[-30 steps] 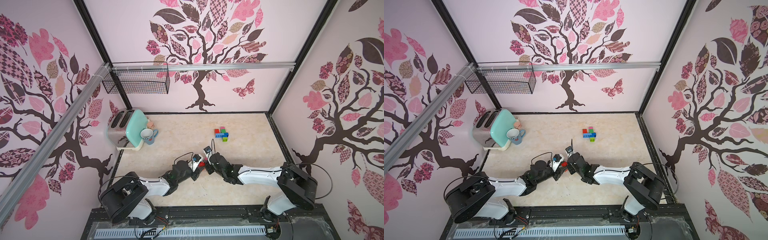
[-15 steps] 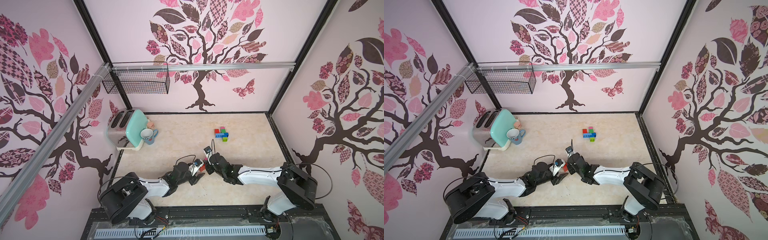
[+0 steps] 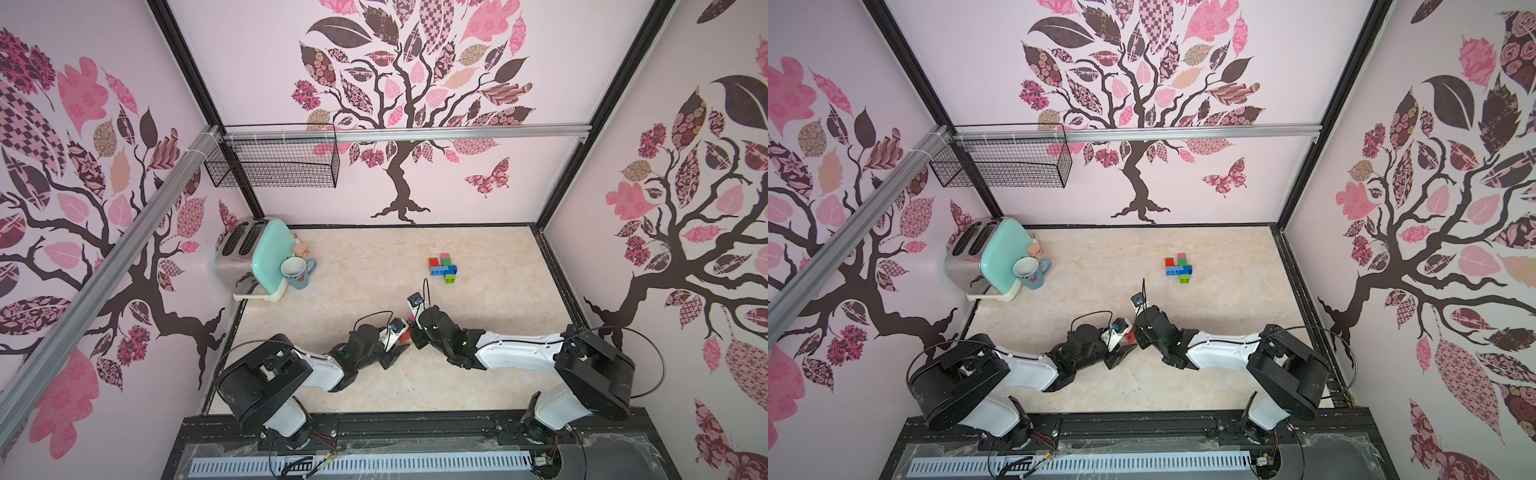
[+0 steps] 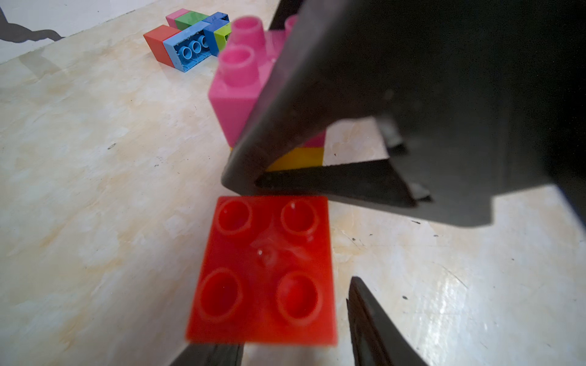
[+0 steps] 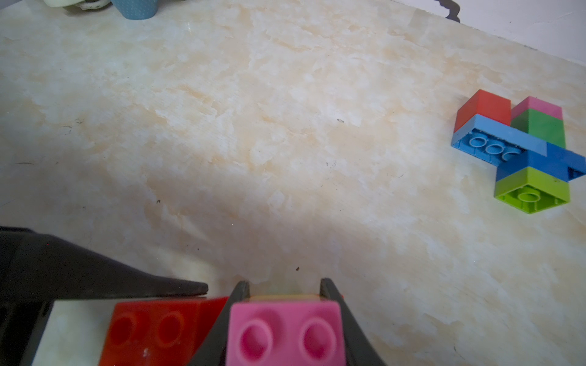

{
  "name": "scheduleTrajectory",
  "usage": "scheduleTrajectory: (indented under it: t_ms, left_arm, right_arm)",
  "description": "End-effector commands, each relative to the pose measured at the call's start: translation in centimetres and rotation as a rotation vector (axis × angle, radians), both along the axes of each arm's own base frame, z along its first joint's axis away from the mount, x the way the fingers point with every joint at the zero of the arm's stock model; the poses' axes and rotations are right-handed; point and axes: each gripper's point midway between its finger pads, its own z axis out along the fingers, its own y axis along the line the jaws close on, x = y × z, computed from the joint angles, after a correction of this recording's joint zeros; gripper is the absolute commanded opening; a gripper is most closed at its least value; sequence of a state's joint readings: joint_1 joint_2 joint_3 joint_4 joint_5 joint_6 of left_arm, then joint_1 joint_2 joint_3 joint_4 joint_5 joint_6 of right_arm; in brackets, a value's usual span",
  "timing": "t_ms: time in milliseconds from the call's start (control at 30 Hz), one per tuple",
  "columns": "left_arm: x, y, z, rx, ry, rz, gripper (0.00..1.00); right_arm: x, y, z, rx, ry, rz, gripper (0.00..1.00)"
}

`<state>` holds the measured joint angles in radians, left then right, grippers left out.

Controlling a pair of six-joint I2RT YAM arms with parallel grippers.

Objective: Assemble the number 4 with lego
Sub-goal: Pick up the lego brick from the center of the board.

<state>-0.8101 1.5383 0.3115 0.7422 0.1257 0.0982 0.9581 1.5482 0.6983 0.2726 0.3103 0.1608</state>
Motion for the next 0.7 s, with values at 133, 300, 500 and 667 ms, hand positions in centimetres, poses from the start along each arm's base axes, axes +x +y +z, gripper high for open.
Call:
scheduleTrajectory:
  t_ms: [133,300,500,667]
  left_arm:
    - [0.85,-1.25,2.12,-0.074,-0.050,-0.035,0.48]
    - [0.76,-1.43,2.26,-0.079,-0.049,-0.052,0.42]
    - [0.43,-1.79,2.39,-0.093,-0.038,-0.080,0.41]
    - [0.54,-1.95,2.27,-0.087,-0.034,-0.083,0.31]
  right_arm:
    - [-7.04,-5.16,-10.20,-0.304,0.335,0.078,0.00]
    - [-7.03,-5.19,-10.22,-0.306,0.334,0.077,0.00]
    - [-7.01,-5.22,-10.25,-0.308,0.334,0.075,0.00]
    - [-6.93,-5.23,-10.19,-0.308,0.330,0.072,0.00]
